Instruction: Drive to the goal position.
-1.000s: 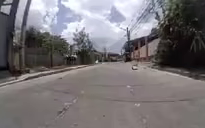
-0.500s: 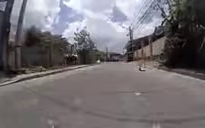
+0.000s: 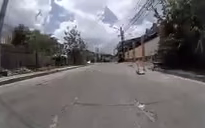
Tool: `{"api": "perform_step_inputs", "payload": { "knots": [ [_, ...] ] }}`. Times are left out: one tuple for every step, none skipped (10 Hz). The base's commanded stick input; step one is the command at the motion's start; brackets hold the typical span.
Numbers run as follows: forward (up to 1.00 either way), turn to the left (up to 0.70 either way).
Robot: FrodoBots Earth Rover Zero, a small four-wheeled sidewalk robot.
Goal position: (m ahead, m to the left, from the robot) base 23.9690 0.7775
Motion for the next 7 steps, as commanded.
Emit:
{"api": "perform_step_inputs", "payload": {
  "knots": [
    [1.0, 0.0],
    [1.0, 0.0],
    [1.0, -0.02],
    [1.0, -0.29],
    [1.0, -0.39],
    [1.0, -0.35],
    [1.0, -0.12]
  ]
}}
